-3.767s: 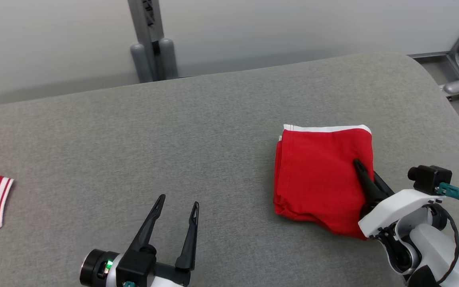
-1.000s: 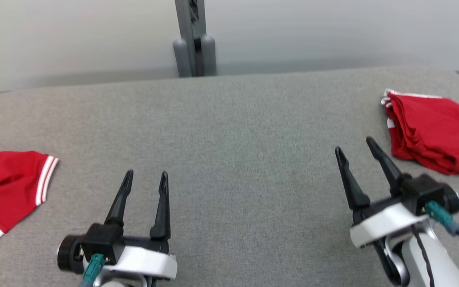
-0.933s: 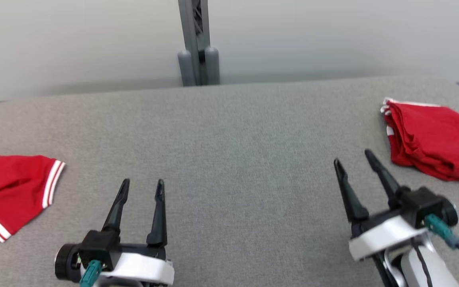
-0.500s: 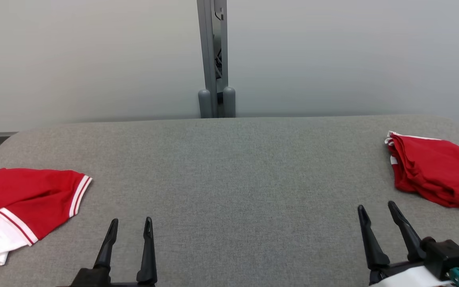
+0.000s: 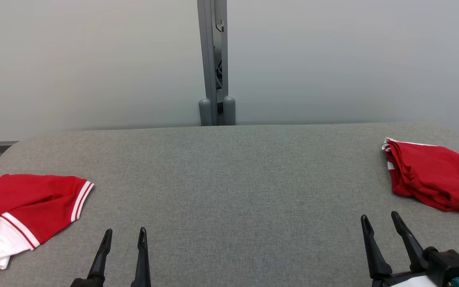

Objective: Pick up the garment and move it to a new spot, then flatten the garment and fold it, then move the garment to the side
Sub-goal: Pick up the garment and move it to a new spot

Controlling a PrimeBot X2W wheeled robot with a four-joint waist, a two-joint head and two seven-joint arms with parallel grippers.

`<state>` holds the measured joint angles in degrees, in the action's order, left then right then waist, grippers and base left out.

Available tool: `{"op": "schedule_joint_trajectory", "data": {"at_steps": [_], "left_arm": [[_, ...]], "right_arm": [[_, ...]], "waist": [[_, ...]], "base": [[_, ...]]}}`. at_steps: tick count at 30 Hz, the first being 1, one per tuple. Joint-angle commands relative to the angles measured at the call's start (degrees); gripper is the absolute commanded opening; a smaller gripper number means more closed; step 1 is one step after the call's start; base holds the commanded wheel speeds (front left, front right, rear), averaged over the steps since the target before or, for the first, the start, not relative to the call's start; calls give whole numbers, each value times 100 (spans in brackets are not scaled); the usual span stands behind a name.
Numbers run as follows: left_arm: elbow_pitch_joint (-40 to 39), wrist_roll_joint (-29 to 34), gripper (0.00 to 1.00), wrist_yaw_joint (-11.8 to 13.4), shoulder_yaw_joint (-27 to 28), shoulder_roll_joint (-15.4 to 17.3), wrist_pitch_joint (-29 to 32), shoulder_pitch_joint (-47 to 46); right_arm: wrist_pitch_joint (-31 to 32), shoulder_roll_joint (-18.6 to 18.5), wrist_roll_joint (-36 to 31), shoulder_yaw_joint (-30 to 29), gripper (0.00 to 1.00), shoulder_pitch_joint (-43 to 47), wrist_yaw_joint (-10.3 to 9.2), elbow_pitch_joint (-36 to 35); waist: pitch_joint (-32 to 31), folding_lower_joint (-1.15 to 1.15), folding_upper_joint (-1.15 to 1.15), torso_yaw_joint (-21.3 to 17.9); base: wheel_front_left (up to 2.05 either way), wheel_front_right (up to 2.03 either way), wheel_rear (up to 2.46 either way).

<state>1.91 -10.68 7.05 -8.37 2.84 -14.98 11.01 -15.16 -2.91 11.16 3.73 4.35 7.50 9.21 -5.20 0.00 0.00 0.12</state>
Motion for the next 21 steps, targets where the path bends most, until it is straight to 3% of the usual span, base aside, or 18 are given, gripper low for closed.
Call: {"op": "schedule_joint_trajectory", "data": {"at_steps": [1,14,21], "left_arm": [[-31,-37,100,-6,27,18,-23,19],[34,48,100,-37,0,16,-23,-30],[71,8,100,-38,-13,17,-23,-105]], "right_arm": [[-5,-8,45,3,100,46,-2,4],[-5,-6,61,81,100,66,-2,32],[-5,-9,131,277,100,92,-2,-35]], "waist": [[16,0,0,-11],[118,0,0,73],[123,0,0,441]], "base": [[0,0,0],[0,0,0],[0,0,0]]}}
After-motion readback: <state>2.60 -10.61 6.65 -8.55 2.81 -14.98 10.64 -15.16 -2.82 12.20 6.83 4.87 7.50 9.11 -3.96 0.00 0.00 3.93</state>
